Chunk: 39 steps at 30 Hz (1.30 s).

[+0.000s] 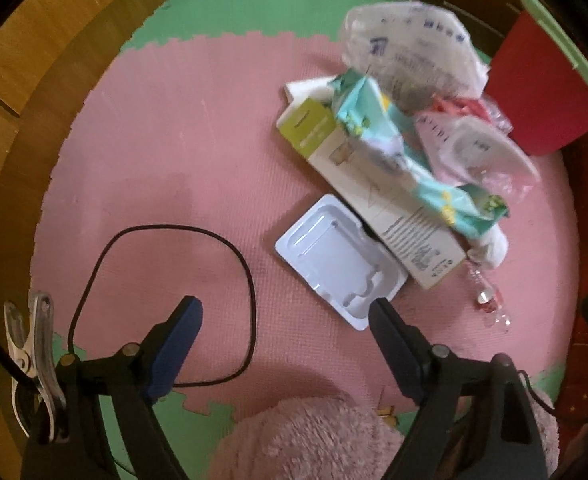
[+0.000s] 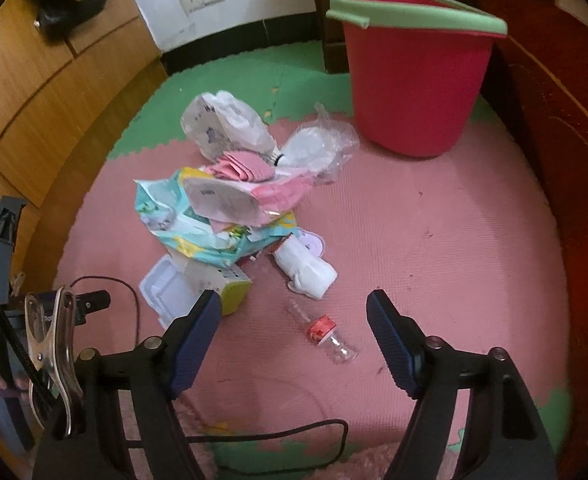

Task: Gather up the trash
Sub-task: 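Reach the left tool to the clear plastic tray while the right tool reaches the white glove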

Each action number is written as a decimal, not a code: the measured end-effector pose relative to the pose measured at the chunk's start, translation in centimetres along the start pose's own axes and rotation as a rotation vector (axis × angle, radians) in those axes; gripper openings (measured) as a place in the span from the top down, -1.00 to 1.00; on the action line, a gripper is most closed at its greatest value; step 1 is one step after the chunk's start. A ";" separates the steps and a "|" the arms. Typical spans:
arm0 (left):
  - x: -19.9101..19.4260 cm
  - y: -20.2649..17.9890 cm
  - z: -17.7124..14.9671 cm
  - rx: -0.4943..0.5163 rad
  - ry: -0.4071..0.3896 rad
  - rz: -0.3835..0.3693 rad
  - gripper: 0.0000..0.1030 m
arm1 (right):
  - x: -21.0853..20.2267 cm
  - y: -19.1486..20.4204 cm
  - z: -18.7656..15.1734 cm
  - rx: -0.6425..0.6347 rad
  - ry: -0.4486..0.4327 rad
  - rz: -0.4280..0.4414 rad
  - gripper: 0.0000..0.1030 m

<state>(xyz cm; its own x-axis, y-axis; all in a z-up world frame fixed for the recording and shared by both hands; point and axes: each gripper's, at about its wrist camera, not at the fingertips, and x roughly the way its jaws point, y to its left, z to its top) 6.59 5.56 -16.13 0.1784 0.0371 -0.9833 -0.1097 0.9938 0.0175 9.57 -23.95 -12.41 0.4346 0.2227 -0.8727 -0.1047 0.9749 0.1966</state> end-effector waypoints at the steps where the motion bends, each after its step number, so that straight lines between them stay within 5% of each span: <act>1: 0.5 0.0 0.1 -0.003 0.010 -0.001 -0.72 | 0.8 -0.2 0.1 -0.004 0.012 0.000 -0.49; 25: 12.0 0.5 2.9 -0.121 0.196 -0.024 -0.45 | 13.1 -0.5 1.6 -0.118 0.182 -0.066 -0.43; 39: 15.5 0.5 4.3 -0.142 0.227 -0.002 -0.40 | 17.6 -0.7 1.8 -0.129 0.261 -0.085 -0.04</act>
<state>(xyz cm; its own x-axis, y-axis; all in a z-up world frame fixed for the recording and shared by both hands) 13.46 7.04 -30.59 -0.0438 -0.0057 -0.9990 -0.2488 0.9685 0.0054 18.87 -20.69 -27.07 0.2041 0.1152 -0.9721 -0.1982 0.9773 0.0742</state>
